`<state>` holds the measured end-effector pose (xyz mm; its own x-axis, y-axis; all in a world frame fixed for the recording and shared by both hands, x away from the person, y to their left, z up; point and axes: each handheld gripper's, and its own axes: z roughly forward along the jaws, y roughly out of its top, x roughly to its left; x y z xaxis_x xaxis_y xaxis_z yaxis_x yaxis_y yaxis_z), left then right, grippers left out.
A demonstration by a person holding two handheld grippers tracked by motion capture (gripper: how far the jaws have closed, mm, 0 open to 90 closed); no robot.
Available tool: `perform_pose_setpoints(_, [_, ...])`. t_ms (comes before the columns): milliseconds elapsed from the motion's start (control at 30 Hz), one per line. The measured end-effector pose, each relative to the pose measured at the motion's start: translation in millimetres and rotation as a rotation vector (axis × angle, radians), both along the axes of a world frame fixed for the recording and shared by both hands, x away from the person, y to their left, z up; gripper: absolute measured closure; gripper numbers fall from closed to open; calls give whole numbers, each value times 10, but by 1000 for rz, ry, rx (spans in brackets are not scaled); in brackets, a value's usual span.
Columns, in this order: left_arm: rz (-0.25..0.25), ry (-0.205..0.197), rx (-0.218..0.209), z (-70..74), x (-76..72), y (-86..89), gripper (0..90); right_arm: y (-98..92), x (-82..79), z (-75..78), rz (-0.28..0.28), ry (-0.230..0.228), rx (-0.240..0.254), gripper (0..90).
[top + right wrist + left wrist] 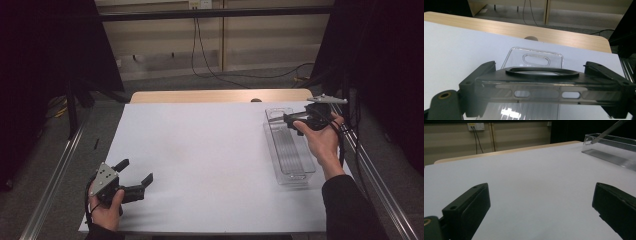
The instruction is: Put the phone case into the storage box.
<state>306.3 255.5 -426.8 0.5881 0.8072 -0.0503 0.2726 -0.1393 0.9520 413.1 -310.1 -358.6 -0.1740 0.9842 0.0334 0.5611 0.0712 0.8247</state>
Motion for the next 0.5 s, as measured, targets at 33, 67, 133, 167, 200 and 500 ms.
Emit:
perform_pose_setpoints(33, [0, 1, -1, 1, 0, 1, 16, 12, 12, -11, -1, 6, -3, 116])
perform_pose_setpoints(67, [0, 1, 0, 1, 0, 2, 16, 25, 24, -19, -5, 11, -6, 116])
perform_pose_setpoints(133, [1, 1, 0, 0, -1, 2, 16, 55, 47, -35, -15, 13, -12, 116])
perform_pose_setpoints(167, [1, 0, -1, 0, -1, 1, 16, 67, 55, -44, -23, 15, -16, 116])
perform_pose_setpoints(200, [0, 0, 0, -1, 0, 2, 16, 77, 62, -54, -31, 18, -17, 116])
perform_pose_setpoints(500, [3, 3, -1, -3, -4, 9, 18, 170, 104, -131, -54, 31, -37, 116])
